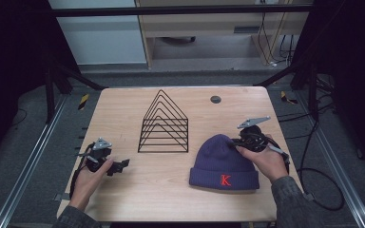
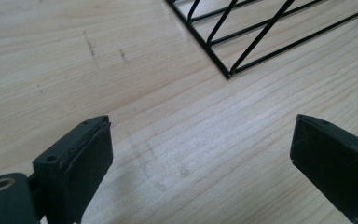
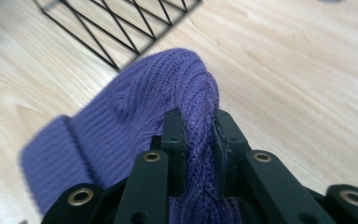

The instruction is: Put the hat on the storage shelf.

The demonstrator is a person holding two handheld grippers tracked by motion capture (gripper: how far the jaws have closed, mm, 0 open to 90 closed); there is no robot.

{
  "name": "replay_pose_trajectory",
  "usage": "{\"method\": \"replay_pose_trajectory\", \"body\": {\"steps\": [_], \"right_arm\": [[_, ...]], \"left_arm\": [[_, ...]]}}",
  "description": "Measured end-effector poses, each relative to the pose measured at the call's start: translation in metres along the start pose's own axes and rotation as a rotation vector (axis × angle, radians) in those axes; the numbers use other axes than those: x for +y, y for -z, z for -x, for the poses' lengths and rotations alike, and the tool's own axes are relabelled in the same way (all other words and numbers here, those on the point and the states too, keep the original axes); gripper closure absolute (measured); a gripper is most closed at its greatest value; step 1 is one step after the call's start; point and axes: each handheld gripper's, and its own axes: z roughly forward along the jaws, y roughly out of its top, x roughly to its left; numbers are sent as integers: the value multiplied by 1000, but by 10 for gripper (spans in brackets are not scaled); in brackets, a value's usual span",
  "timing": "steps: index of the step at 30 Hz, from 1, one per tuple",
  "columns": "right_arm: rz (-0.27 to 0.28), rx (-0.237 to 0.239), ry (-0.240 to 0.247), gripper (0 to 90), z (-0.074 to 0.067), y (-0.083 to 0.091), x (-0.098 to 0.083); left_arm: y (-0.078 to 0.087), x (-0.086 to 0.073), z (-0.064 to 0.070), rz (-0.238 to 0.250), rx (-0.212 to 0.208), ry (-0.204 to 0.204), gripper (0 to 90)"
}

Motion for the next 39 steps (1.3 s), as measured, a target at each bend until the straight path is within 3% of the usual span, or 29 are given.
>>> {"method": "replay_pose_trajectory", "body": {"steps": [6, 8, 11, 13, 20, 29, 34, 37, 39], "right_arm": [[59, 9, 58, 774, -17, 27, 14], [78, 10, 76, 775, -22, 35, 20], [97, 7, 104, 776, -27, 46, 29], [108, 4, 116, 777, -29, 52, 36], [144, -28, 143, 777, -26, 70, 64], [195, -82, 147, 776, -19, 83, 107], [234, -108, 142, 776, -21, 90, 129], [247, -116, 139, 776, -22, 92, 139], [254, -121, 136, 776, -24, 93, 146]], "left_arm": [[21, 13, 12, 92, -15, -7, 65], [28, 20, 15, 117, -25, -19, 65], [38, 34, 18, 165, -50, -4, 68], [44, 44, 20, 176, -49, -21, 69], [58, 83, 27, 181, -76, -77, 68], [66, 124, 42, 193, -130, -102, 66], [70, 138, 50, 201, -161, -114, 62], [70, 145, 54, 194, -156, -136, 57], [71, 149, 56, 203, -166, -130, 57]]}}
